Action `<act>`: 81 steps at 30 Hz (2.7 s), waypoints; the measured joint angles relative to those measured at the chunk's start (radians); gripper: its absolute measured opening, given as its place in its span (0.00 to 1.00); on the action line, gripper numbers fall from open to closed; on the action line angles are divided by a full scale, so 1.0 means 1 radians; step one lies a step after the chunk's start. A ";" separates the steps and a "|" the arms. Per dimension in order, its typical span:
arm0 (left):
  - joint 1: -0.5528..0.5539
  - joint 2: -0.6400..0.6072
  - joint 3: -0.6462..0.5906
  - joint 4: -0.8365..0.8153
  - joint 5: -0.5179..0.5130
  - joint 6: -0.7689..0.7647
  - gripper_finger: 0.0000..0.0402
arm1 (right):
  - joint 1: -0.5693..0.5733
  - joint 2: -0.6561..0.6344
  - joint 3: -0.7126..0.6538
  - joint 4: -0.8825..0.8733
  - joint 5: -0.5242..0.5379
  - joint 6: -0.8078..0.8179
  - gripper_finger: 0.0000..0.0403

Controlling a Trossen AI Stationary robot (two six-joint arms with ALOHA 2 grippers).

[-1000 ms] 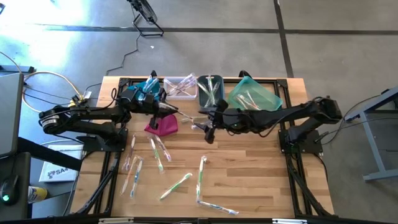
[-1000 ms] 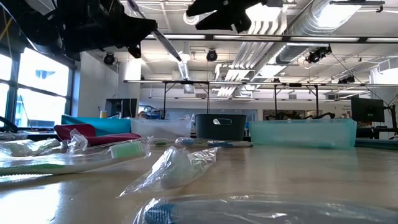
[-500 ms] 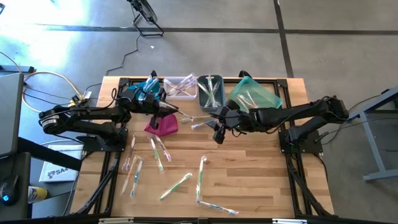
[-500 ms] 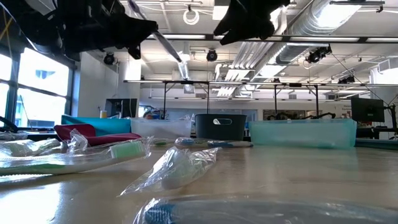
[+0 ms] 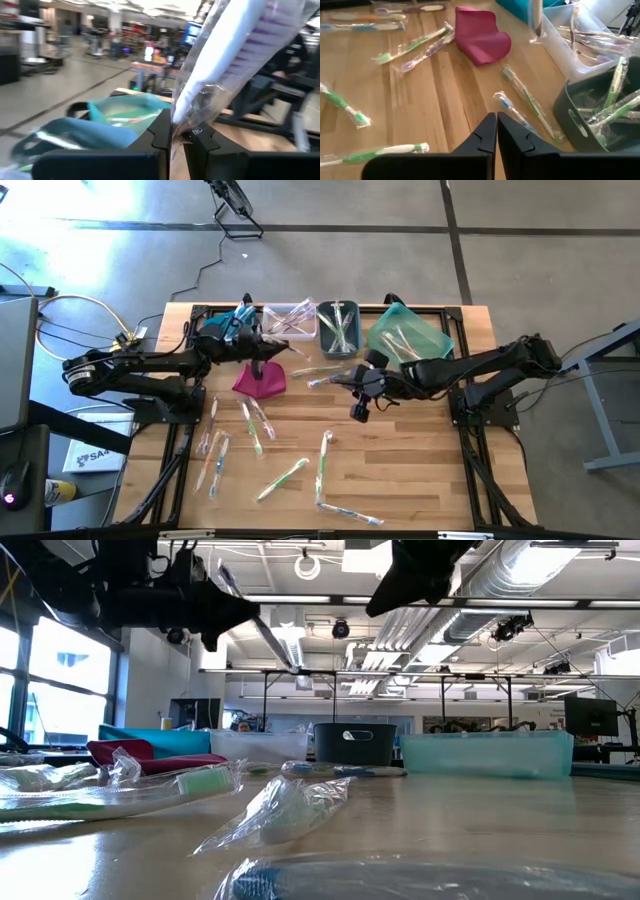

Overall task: Pick & Place Toothbrushes
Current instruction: Put the violet toothbrush into the white bin

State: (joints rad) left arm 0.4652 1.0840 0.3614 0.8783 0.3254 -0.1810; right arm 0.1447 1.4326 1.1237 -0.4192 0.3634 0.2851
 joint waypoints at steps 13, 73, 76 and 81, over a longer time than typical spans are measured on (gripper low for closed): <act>0.231 0.000 0.000 -0.052 -0.132 -0.138 0.07 | -0.001 0.000 -0.156 0.174 0.004 0.010 0.00; 0.188 0.520 0.222 -0.154 -0.493 -0.404 0.15 | -0.001 0.000 -0.226 0.408 -0.059 -0.128 0.00; 0.188 0.520 0.222 -0.171 -0.493 -0.399 0.24 | -0.001 0.000 -0.226 0.409 -0.058 -0.127 0.00; 0.189 0.521 0.232 -0.170 -0.495 -0.352 0.39 | -0.001 0.000 -0.226 0.409 -0.057 -0.121 0.00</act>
State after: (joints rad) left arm 0.6544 1.6047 0.5934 0.7081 -0.1691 -0.5327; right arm 0.1440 1.4330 0.8982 -0.0105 0.3061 0.1642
